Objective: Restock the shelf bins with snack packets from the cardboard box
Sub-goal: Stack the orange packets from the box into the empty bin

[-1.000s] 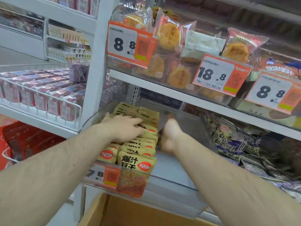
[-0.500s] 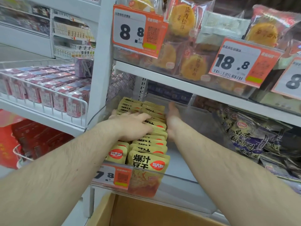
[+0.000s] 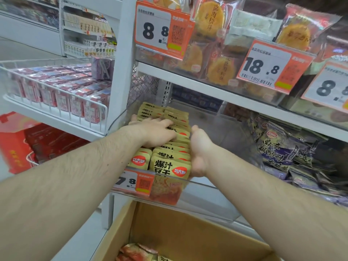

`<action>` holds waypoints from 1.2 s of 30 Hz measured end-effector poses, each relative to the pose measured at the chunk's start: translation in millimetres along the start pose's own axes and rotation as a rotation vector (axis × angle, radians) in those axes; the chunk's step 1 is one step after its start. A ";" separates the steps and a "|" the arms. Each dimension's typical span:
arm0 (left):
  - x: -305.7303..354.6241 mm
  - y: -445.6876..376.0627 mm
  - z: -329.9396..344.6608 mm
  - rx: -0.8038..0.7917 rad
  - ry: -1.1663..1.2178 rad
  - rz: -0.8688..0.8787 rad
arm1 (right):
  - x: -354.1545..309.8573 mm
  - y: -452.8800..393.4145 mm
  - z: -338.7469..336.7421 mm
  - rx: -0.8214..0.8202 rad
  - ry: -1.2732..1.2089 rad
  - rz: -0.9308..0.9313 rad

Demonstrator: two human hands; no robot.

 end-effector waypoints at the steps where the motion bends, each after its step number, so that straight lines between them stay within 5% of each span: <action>1: 0.2 1.1 -1.5 0.007 0.002 0.000 | -0.3 0.7 -2.9 0.014 0.005 -0.008; 9: 10.8 33.7 -23.7 0.194 -0.056 0.015 | 5.2 44.8 -4.7 0.006 -0.043 -0.084; 13: 35.6 78.6 -39.3 0.457 0.067 0.083 | -25.4 87.8 -38.7 0.183 0.363 -0.519; 16: 64.2 134.9 -35.6 0.699 0.138 0.235 | -20.0 134.6 -53.4 0.238 0.527 -1.159; 19: 84.0 170.1 5.6 0.554 0.194 0.320 | 34.8 151.9 -62.1 0.147 0.649 -1.392; 21: 84.9 176.6 49.3 0.248 0.188 0.278 | 74.8 129.0 -75.5 0.115 0.735 -1.280; 24: 60.3 171.6 111.7 -0.123 0.236 0.118 | 143.5 48.3 -103.1 0.112 1.032 -0.794; 28: 37.6 159.8 154.2 -0.291 0.353 -0.048 | 236.0 -38.6 -148.6 0.108 1.385 -0.229; 32: 44.9 155.0 176.2 -0.386 0.390 -0.065 | 297.3 -77.3 -173.7 0.172 1.495 -0.020; 36: 43.0 159.9 195.9 -0.468 0.467 -0.155 | 315.9 -95.8 -181.5 0.203 1.473 -0.083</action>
Point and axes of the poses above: each hand's wrist, its own y-axis away from the middle knuckle, its own z-axis out of the palm, x = y × z, the point moved 8 cm from there along -y, towards the middle knuckle, and after that the axes turned 13 degrees about -y, right-handed, at the moved point
